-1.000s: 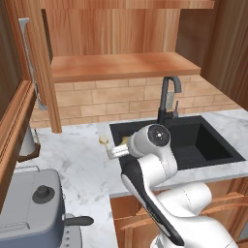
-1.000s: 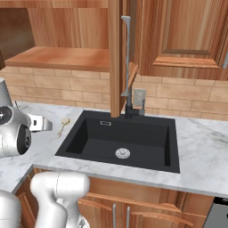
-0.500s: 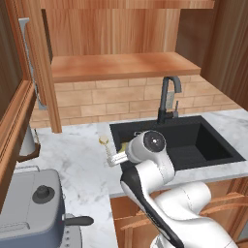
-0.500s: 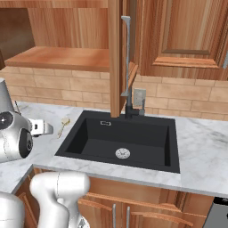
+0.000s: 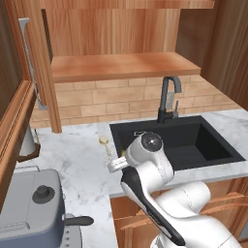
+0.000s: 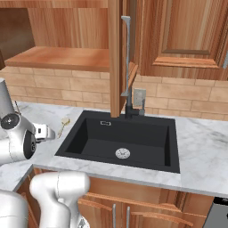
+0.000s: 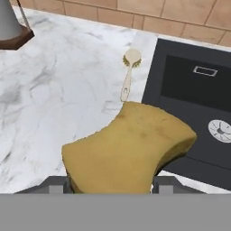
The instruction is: Locate and retrieve the sponge and dish brush from the cabinet. Place them next to the sink.
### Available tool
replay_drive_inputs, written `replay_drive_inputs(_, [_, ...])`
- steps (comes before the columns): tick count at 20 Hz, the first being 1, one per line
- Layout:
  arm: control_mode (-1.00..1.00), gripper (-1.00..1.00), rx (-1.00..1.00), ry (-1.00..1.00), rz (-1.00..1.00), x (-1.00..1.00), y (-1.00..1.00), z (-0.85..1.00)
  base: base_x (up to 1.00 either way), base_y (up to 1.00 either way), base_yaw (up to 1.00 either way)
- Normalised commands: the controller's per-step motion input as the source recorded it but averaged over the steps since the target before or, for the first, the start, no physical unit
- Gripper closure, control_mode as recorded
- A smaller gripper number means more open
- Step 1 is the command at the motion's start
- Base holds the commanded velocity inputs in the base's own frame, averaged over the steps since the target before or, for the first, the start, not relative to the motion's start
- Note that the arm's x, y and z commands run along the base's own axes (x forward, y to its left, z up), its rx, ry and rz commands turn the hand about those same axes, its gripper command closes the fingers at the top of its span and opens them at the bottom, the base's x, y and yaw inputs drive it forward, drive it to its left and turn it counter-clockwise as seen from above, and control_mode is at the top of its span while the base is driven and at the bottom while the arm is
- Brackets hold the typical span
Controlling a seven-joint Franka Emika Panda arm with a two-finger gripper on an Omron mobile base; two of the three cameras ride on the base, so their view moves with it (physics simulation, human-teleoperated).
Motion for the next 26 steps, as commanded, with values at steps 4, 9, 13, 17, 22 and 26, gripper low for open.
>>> replay_drive_inputs(4, [-1.00, 1.00, -0.06, 0.00, 0.05, 0.09, 0.00, -0.15, 0.00, 0.00, 0.00])
replay_drive_inputs(9, [-1.00, 1.00, -0.03, 0.01, 0.01, 0.12, -0.03, -0.13, 0.00, 0.00, 0.00])
replay_drive_inputs(13, [-1.00, 1.00, 0.00, 0.06, 0.00, 0.30, 0.00, -0.30, 0.00, 0.00, 0.00])
replay_drive_inputs(17, [-1.00, 1.00, -0.02, 0.02, 0.00, 0.44, 0.00, -0.19, 0.00, 0.00, 0.00])
replay_drive_inputs(22, [-1.00, 1.00, -0.03, 0.05, 0.00, 0.41, 0.02, -0.06, 0.00, 0.00, 0.00])
replay_drive_inputs(26, [-1.00, 1.00, -0.03, 0.12, 0.01, 0.33, 0.09, -0.19, 0.00, 0.00, 0.00])
